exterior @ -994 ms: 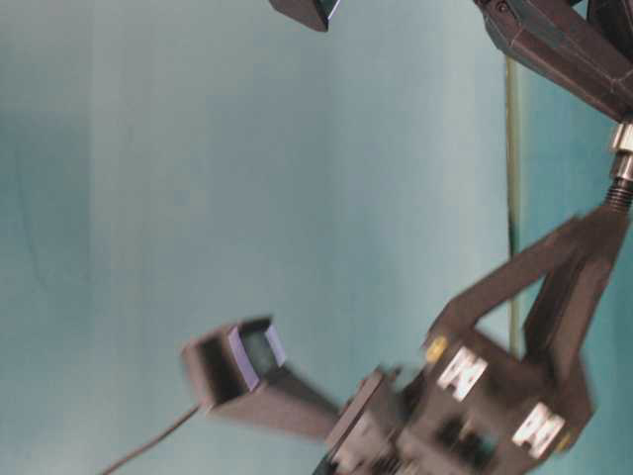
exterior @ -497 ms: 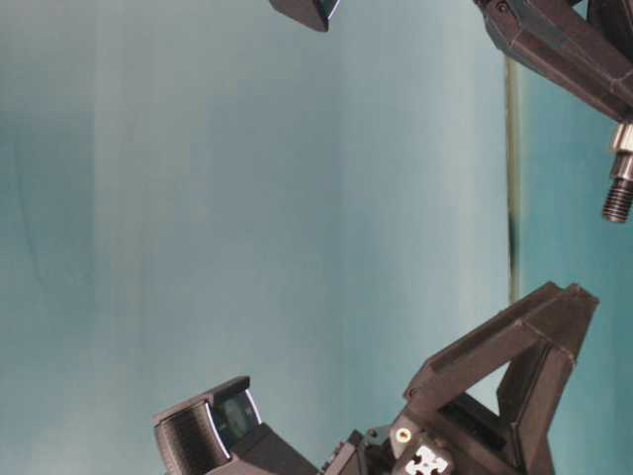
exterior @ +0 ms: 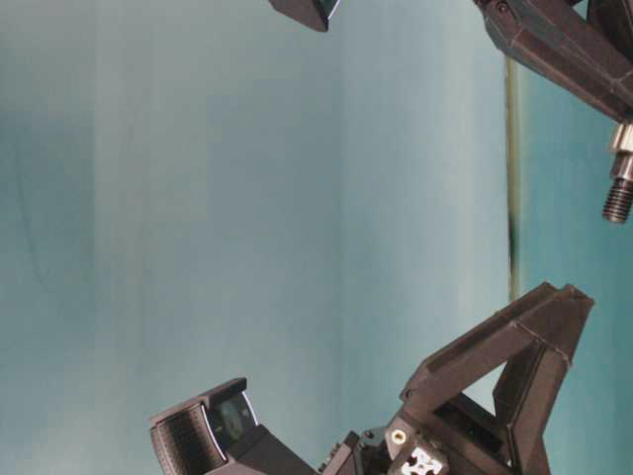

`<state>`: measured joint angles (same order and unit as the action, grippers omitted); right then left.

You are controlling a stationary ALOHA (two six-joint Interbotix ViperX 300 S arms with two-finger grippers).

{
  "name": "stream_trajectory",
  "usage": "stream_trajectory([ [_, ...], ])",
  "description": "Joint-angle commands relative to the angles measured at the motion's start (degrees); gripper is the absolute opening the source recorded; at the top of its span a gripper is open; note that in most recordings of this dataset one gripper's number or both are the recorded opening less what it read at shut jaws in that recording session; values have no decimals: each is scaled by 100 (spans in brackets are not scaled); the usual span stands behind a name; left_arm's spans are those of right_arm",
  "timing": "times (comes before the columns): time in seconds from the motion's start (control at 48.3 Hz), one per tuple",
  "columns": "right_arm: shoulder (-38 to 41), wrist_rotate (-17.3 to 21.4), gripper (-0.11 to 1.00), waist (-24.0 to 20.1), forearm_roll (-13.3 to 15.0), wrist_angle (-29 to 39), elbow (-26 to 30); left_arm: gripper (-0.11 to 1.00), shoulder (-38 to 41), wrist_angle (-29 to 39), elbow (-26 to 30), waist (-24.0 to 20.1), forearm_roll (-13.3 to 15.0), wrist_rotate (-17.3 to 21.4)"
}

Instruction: Insert the washer onto the shaft with both hands.

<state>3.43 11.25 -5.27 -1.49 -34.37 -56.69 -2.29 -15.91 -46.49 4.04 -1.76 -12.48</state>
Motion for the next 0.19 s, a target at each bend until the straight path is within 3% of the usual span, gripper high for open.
stream_trajectory([
  [0.0, -35, 35, 0, -9, -9, -35, 88, 87, -97, -18, 44, 9, 0, 9],
  [0.166, -35, 35, 0, -9, 0, -35, 88, 87, -97, -18, 44, 9, 9, 9],
])
